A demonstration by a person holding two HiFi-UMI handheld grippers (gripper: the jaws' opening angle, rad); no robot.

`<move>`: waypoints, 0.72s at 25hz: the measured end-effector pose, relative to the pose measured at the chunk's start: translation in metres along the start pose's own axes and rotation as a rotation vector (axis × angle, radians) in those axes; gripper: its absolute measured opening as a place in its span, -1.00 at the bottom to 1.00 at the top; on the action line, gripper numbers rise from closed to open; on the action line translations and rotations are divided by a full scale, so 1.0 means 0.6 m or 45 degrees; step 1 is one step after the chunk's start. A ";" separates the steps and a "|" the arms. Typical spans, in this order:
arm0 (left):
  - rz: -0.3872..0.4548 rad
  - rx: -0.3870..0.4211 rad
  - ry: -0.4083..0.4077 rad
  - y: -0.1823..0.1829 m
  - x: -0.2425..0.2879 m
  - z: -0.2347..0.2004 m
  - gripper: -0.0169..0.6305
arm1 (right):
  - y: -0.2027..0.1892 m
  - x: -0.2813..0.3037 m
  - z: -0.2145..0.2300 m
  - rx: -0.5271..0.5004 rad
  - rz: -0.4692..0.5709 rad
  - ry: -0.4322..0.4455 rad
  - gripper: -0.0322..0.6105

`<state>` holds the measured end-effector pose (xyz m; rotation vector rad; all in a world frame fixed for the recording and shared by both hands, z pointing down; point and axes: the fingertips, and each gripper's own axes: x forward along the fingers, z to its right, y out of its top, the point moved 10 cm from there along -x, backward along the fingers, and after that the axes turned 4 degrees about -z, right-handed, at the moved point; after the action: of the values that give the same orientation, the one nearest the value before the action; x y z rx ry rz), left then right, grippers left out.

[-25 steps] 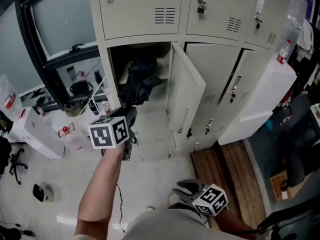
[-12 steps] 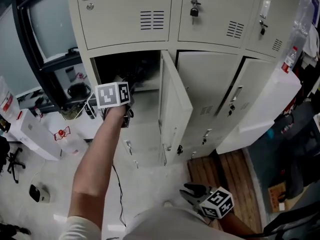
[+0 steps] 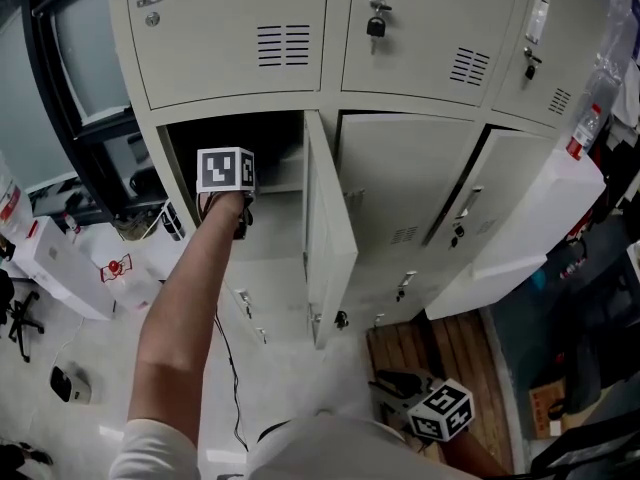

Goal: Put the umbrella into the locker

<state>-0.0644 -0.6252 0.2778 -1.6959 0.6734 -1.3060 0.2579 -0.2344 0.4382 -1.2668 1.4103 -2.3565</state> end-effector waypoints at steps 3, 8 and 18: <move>-0.016 0.008 0.011 -0.001 0.009 -0.002 -0.44 | 0.005 0.002 0.012 -0.007 -0.003 0.020 -0.56; -0.005 0.001 0.020 -0.008 0.015 -0.002 -0.44 | 0.009 0.014 0.022 -0.019 -0.012 0.066 -0.56; 0.062 0.038 0.022 -0.003 -0.026 0.003 -0.35 | 0.007 0.030 0.022 -0.046 -0.048 0.159 -0.56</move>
<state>-0.0679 -0.6110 0.2720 -1.6357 0.6977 -1.2919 0.2543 -0.2542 0.4487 -1.1834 1.4835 -2.4853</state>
